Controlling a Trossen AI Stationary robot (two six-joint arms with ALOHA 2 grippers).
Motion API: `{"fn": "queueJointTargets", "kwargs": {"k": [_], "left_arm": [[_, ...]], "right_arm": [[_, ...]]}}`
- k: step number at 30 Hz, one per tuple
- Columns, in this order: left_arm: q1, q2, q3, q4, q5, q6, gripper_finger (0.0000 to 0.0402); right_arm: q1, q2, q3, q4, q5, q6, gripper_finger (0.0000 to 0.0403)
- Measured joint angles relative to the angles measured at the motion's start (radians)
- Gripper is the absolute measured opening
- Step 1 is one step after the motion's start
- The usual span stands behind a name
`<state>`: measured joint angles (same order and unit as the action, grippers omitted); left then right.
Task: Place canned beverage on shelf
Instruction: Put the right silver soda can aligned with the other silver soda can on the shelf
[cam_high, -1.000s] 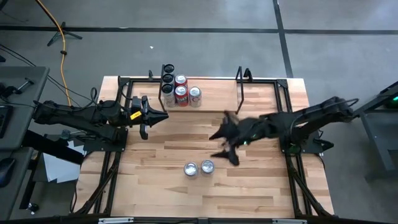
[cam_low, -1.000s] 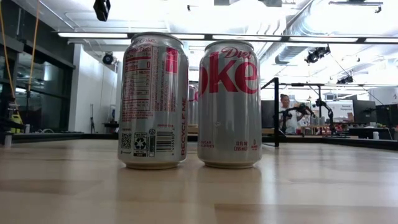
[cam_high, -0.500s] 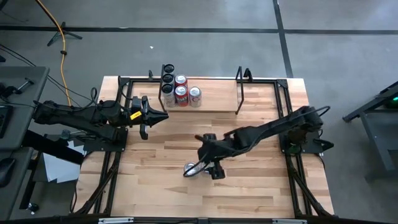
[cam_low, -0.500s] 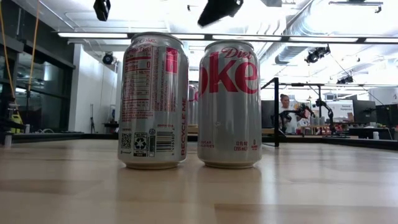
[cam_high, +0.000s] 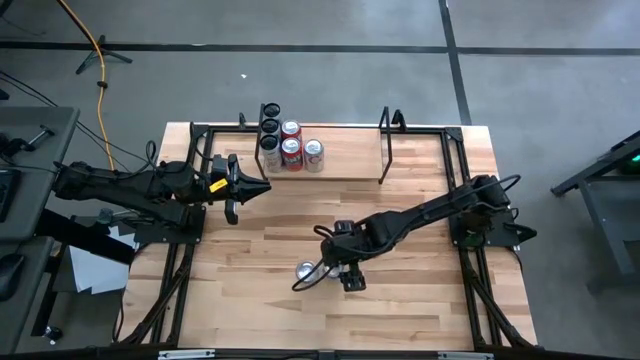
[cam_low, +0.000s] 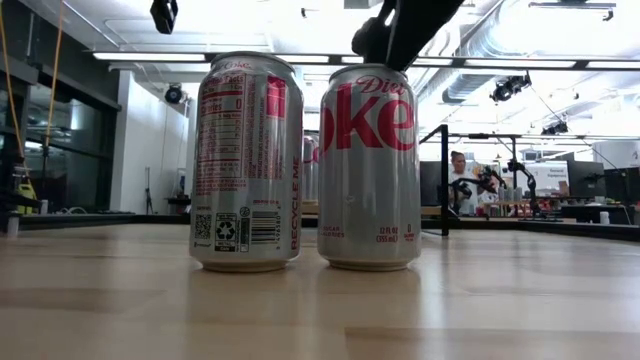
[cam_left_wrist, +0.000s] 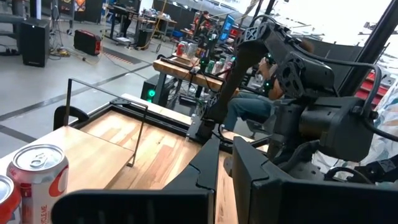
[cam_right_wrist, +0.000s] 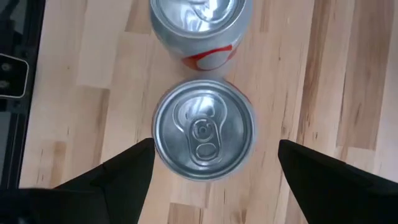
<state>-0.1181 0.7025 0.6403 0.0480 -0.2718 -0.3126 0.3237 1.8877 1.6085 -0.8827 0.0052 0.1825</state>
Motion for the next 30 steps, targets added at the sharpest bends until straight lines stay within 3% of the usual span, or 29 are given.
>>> {"fn": "queueJointTargets", "kwargs": {"k": [11,30], "left_arm": [[0.0,0.0,0.0,-0.004,0.0,0.001,0.0003],[0.0,0.003,0.0,-0.007,-0.001,0.001,0.0003]], "right_arm": [[0.016,0.028,0.0,0.043,-0.03,-0.118,0.0326],[0.018,0.13,-0.002,0.072,-0.014,-0.113,0.0326]]}}
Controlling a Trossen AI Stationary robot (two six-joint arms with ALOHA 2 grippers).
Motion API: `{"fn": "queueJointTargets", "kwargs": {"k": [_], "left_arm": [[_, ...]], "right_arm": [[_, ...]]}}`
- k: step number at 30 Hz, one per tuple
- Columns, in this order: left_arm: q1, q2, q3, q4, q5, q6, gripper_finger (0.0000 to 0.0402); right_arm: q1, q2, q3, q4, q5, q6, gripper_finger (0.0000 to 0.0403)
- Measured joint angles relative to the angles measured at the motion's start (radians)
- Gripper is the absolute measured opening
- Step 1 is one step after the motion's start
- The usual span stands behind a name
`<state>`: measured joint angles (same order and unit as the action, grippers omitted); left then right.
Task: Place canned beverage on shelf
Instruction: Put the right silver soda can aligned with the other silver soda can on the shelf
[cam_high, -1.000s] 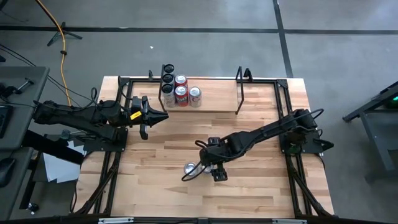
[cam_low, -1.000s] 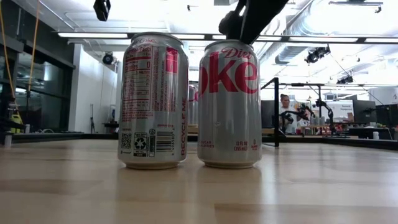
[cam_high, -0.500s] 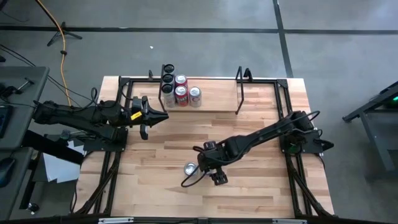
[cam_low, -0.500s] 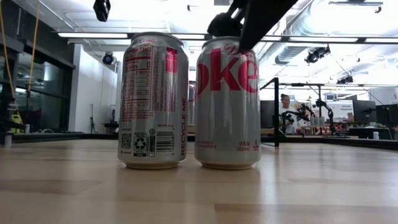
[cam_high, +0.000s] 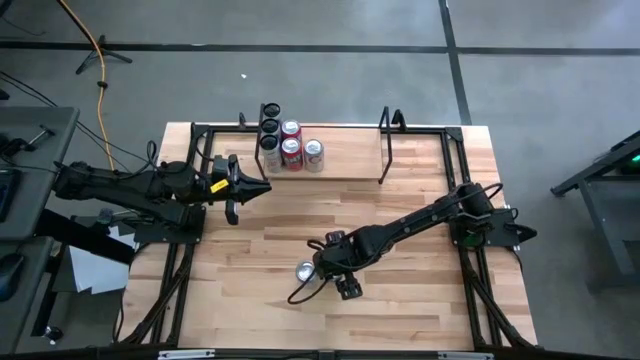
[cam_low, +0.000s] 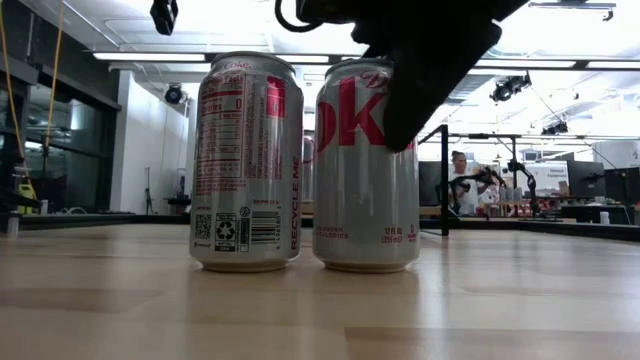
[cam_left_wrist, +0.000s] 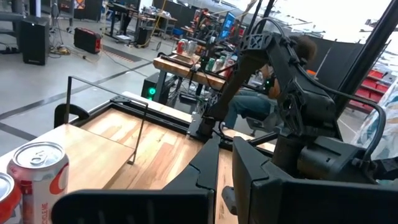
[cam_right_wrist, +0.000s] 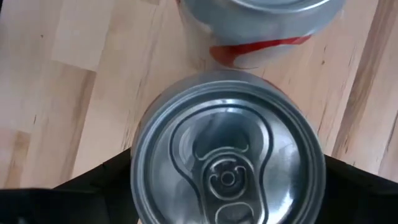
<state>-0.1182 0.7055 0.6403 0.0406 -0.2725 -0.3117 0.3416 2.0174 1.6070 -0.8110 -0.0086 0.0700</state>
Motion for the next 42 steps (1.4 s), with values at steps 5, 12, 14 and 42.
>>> {"fn": "queueJointTargets", "kwargs": {"k": [5,12,14,42], "left_arm": [[0.0,0.0,0.0,0.0,0.0,0.0,0.0003],[0.0,0.0,0.0,-0.001,0.0,0.0,0.0003],[0.0,0.0,0.0,-0.002,0.0,0.0,0.0003],[0.0,-0.001,0.0,-0.023,0.0,0.001,0.0003]], "right_arm": [[0.0,0.003,0.0,0.011,0.0,0.003,0.0326],[0.0,0.003,0.001,0.019,-0.001,0.049,0.0322],[0.0,-0.001,0.001,0.019,-0.001,0.059,0.0315],[-0.331,-0.272,0.034,-0.336,0.314,0.061,0.0286]]}}
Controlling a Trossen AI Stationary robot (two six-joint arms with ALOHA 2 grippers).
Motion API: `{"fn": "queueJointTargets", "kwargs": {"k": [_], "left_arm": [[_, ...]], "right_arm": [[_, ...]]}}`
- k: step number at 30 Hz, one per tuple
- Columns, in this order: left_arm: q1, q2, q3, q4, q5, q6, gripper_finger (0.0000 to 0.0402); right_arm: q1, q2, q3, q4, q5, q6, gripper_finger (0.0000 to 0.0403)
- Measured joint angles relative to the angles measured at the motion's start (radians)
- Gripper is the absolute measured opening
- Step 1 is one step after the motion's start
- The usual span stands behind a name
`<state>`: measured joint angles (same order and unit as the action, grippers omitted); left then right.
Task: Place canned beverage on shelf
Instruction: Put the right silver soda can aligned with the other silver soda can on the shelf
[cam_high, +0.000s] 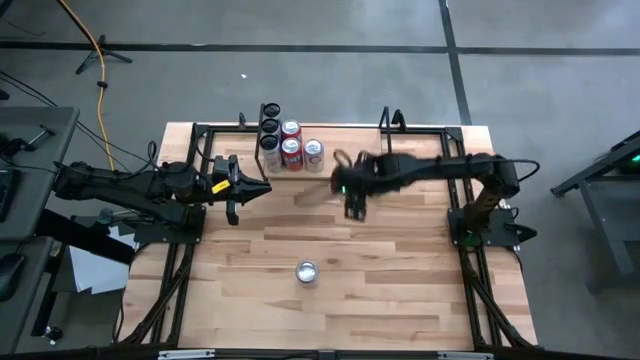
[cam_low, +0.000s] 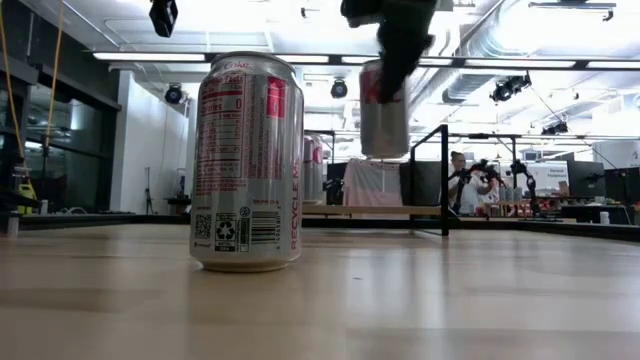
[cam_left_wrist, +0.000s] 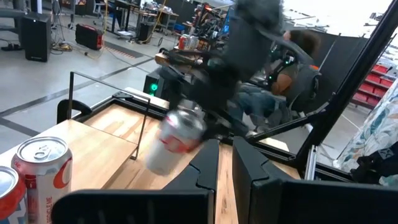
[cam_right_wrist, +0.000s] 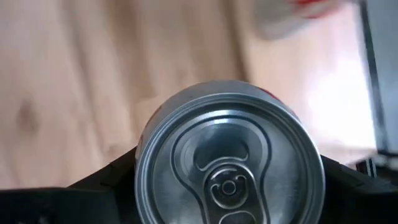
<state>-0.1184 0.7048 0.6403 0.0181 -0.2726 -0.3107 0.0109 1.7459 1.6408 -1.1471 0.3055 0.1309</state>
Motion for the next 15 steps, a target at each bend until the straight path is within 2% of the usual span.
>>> {"fn": "queueJointTargets", "kwargs": {"k": [5,8,15], "left_arm": [[0.0,0.0,0.0,-0.015,0.0,0.0,0.0003],[0.0,0.0,0.0,-0.034,0.0,-0.002,0.0003],[0.0,0.007,0.0,-0.051,-0.02,-0.029,0.0003]], "right_arm": [[-0.159,0.002,0.062,-0.004,-0.011,0.123,0.0286],[-0.262,0.006,0.091,0.005,-0.083,0.141,0.0286],[-0.464,0.061,0.097,0.056,-0.147,0.008,0.0286]]}}
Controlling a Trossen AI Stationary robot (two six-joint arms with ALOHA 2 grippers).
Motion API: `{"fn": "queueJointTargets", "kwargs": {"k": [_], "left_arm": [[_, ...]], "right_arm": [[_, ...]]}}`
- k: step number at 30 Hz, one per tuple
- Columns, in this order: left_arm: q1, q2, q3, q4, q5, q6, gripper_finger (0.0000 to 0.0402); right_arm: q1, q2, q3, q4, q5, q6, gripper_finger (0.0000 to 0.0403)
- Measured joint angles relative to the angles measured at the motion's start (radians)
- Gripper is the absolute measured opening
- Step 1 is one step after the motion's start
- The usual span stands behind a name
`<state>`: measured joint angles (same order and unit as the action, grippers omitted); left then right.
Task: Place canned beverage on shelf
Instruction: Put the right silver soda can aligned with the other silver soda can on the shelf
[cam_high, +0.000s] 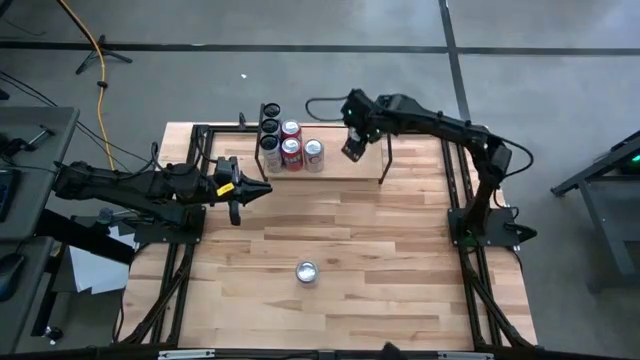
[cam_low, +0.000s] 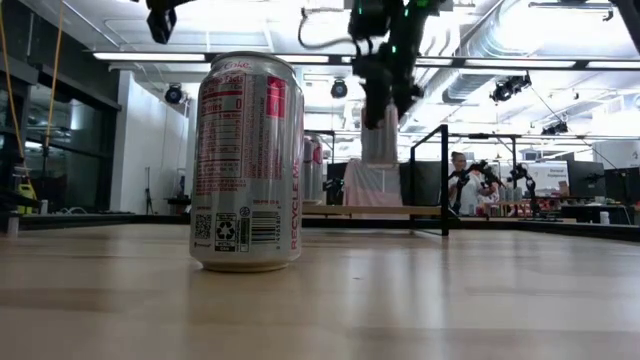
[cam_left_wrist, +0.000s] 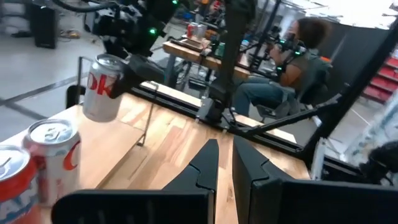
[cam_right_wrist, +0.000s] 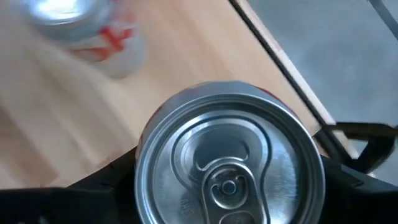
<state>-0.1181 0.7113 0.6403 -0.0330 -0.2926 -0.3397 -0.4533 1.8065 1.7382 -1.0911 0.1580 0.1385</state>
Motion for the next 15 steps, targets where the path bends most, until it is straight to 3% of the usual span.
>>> {"fn": "queueJointTargets", "kwargs": {"k": [6,15], "left_arm": [[0.0,0.018,0.0,-0.002,-0.103,-0.106,0.0003],[0.0,0.049,0.0,-0.001,-0.113,-0.154,0.0003]], "right_arm": [[-0.06,0.076,-0.001,0.056,-0.065,-0.12,0.029],[-0.03,0.142,-0.002,0.131,-0.124,-0.21,0.0309]]}}
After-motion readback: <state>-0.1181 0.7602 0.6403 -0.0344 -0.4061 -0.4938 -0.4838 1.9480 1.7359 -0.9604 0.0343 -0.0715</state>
